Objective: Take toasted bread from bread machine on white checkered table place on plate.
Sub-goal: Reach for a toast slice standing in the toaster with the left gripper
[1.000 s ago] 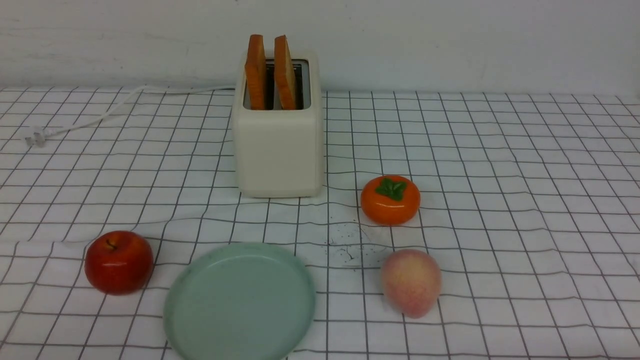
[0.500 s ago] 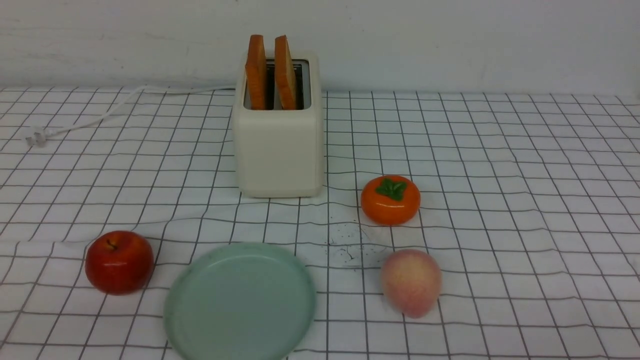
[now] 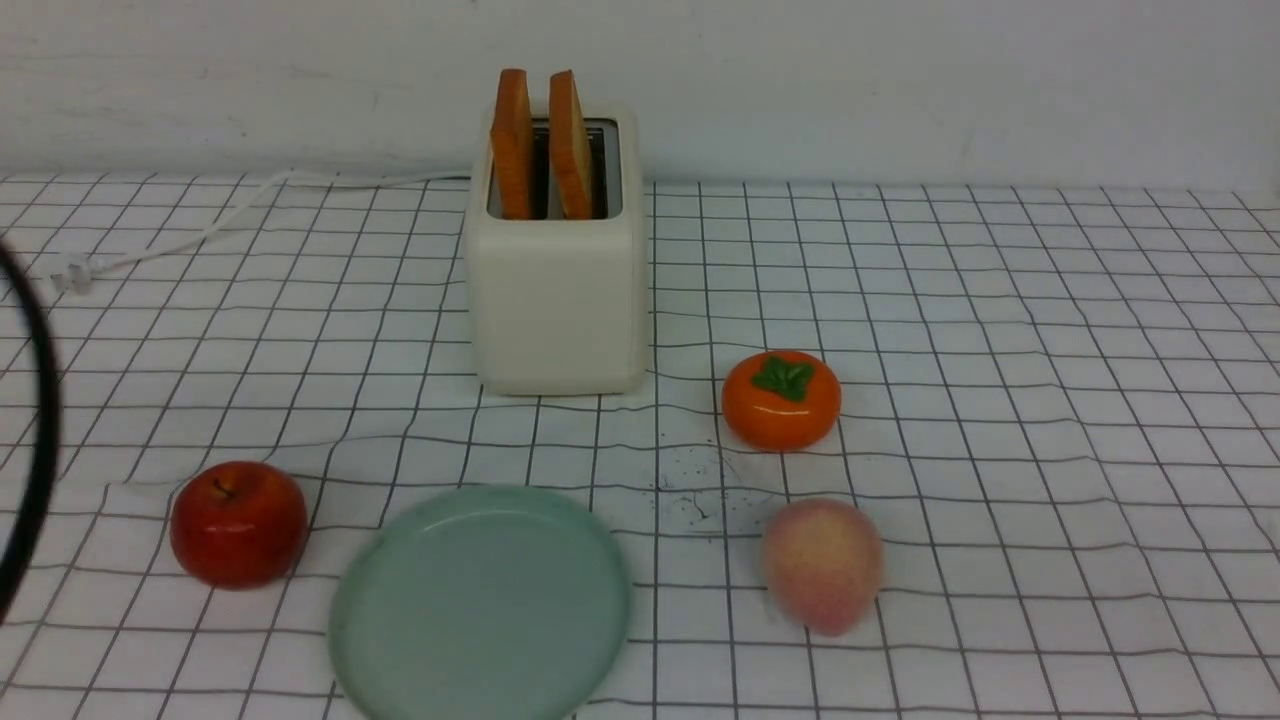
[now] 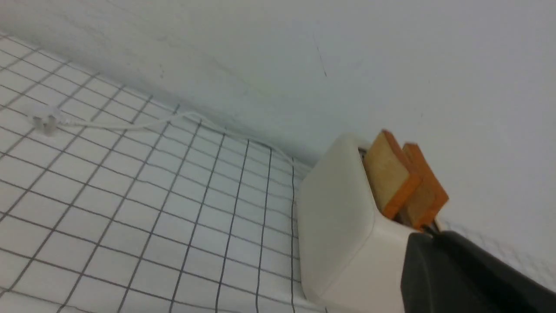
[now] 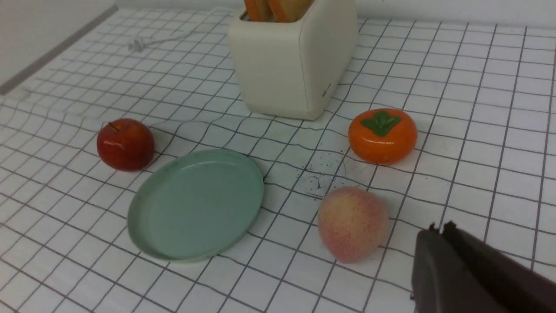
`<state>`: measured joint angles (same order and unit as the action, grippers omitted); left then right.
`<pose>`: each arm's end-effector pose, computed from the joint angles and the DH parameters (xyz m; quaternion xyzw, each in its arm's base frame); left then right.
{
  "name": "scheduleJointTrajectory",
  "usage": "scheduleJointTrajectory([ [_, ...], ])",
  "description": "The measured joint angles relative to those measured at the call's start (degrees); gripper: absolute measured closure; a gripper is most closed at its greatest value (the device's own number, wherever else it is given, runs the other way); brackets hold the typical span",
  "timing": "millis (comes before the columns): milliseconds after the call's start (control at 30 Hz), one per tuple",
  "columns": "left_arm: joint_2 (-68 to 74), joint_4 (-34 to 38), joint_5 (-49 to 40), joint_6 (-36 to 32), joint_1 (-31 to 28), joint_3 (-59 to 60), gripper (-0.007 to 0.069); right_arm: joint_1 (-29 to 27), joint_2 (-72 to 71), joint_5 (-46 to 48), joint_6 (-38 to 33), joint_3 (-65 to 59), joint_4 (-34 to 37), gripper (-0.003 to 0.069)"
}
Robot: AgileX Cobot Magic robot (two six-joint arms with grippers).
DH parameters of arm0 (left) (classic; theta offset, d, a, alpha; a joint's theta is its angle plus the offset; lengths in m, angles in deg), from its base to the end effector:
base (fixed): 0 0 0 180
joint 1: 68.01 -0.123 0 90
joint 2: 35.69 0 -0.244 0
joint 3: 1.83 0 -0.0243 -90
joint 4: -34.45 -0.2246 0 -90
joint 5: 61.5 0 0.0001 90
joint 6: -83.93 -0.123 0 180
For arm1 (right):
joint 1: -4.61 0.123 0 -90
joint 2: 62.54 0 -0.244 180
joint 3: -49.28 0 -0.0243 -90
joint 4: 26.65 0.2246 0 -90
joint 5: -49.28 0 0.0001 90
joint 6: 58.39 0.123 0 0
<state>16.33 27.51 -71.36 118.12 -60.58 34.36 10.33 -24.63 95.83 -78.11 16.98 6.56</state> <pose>0.1940 -0.0227 0.3294 -0.1372 0.7421 -0.1886 0.6284 0.1100 0.0602 0.3301 -0.1225 0.8089 0.2164 0.5328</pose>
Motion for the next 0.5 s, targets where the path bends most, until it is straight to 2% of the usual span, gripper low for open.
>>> scheduleJointTrajectory([
  [67,5.5,-0.3,-3.6,-4.2,3.9,-5.3,0.0638,0.0,1.4,0.1,-0.6,0.6,-0.5,0.0653],
  [100,6.1,-0.4,-3.9,-4.2,4.2,-5.3,0.0638,0.0,1.5,0.1,-0.6,0.7,-0.6,0.0653],
  [200,15.4,-0.4,-9.6,-10.7,7.8,-13.8,0.0638,0.0,3.1,0.7,-0.7,2.1,-0.9,0.0648],
  [433,32.2,2.2,-20.7,-14.0,8.2,-30.3,0.0638,0.0,6.2,5.2,-0.7,8.1,-1.8,0.0645],
  [500,39.2,4.7,-25.3,-16.8,8.2,-37.3,0.0638,0.0,8.2,7.6,-0.7,11.3,-2.1,0.0643],
])
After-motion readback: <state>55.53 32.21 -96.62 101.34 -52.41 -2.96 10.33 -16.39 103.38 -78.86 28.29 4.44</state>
